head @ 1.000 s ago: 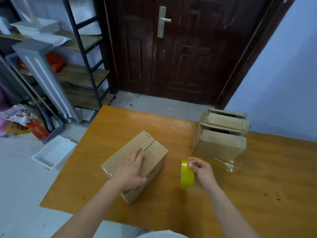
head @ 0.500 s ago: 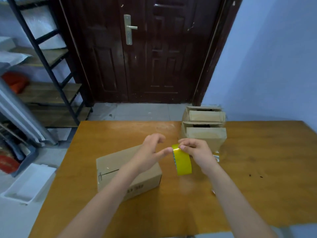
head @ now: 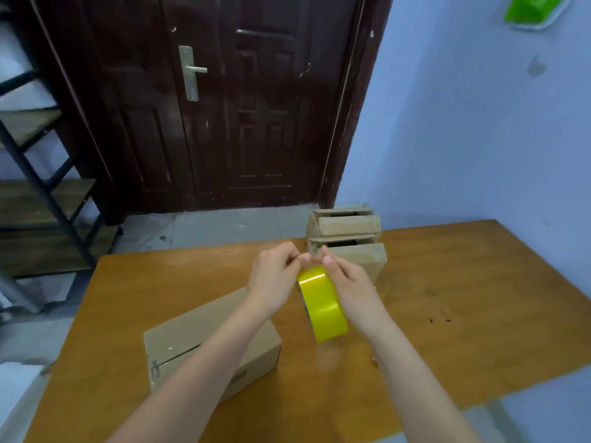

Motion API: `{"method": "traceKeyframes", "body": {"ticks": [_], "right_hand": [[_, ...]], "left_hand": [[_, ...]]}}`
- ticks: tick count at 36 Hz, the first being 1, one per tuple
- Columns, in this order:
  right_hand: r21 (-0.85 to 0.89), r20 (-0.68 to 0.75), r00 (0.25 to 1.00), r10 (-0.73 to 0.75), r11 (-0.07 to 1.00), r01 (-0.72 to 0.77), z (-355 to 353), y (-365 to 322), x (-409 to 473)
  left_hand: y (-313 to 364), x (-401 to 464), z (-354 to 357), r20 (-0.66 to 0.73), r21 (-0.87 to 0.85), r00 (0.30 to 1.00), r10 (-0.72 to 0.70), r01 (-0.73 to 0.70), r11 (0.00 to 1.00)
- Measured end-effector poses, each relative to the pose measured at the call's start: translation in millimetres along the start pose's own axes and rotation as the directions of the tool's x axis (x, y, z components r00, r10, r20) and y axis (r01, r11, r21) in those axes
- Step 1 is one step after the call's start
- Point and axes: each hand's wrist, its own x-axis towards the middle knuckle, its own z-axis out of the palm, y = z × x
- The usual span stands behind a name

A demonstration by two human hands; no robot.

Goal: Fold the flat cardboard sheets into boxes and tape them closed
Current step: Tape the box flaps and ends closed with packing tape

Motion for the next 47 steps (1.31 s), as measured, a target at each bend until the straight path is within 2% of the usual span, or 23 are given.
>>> {"method": "traceKeyframes", "body": {"ticks": [3,6,9,11,16,19,21,24,26,30,34,37,41,44,47], "right_hand": [[0.128,0.02,1.0,0.014,0.992,-0.016,-5,-17,-11],[0.16,0.128,0.99,-0.055,0.986,0.034,-11,-30,-17],[0.174,0.201,0.974,-0.1,0.983,0.064,-10,-34,-18],[0.196,0.181,0.977,-0.114,0.978,0.078,-8,-38,-17],[0.158,0.046,0.993,-0.113,0.982,0.105,-2,-37,-10],[0.098,0.047,0.999,-0.025,0.995,0.02,-5,-36,-5],[-0.046,0.097,0.993,0.069,0.997,-0.065,-10,-30,-3],[-0.307,0.093,0.969,0.228,0.933,-0.19,-12,-13,0],[-0.383,0.107,0.952,0.287,0.895,-0.227,-10,-2,0],[-0.293,0.243,0.928,0.282,0.934,-0.207,-9,11,1],[-0.203,0.402,0.89,0.215,0.969,-0.142,-14,23,-1],[-0.035,0.432,0.875,0.217,0.974,-0.224,-9,34,-2],[-0.043,0.396,0.885,0.247,0.967,-0.251,9,42,-1],[-0.085,0.347,0.885,0.309,0.951,-0.299,27,46,1],[-0.307,0.302,0.876,0.375,0.909,-0.283,35,54,2]], "left_hand": [[0,9,-6,0.037,-0.207,0.981,-0.188,0.192,0.959],[3,16,-11,0.18,-0.43,0.898,-0.402,0.439,0.789],[10,21,-15,0.323,-0.437,0.823,-0.468,0.568,0.697],[12,26,-16,0.37,-0.435,0.798,-0.475,0.601,0.671],[12,40,-11,0.379,-0.413,0.836,-0.397,0.537,0.736],[5,51,-6,0.307,-0.393,0.873,-0.378,0.478,0.785],[-4,60,-7,0.242,-0.413,0.887,-0.393,0.461,0.786],[-21,68,-14,0.204,-0.435,0.886,-0.417,0.463,0.772],[-31,68,-14,0.193,-0.418,0.887,-0.42,0.462,0.782],[-55,65,-12,0.146,-0.261,0.91,-0.387,0.413,0.872],[-77,62,-23,0.159,-0.245,0.895,-0.417,0.445,0.862],[-91,57,-27,0.147,-0.293,0.884,-0.445,0.468,0.834],[-107,50,-18,0.064,-0.055,0.899,-0.433,0.436,0.898],[-112,47,-13,-0.006,0.196,0.909,-0.418,0.411,0.89],[-118,45,-15,-0.094,0.292,0.91,-0.404,0.413,0.863]]}}
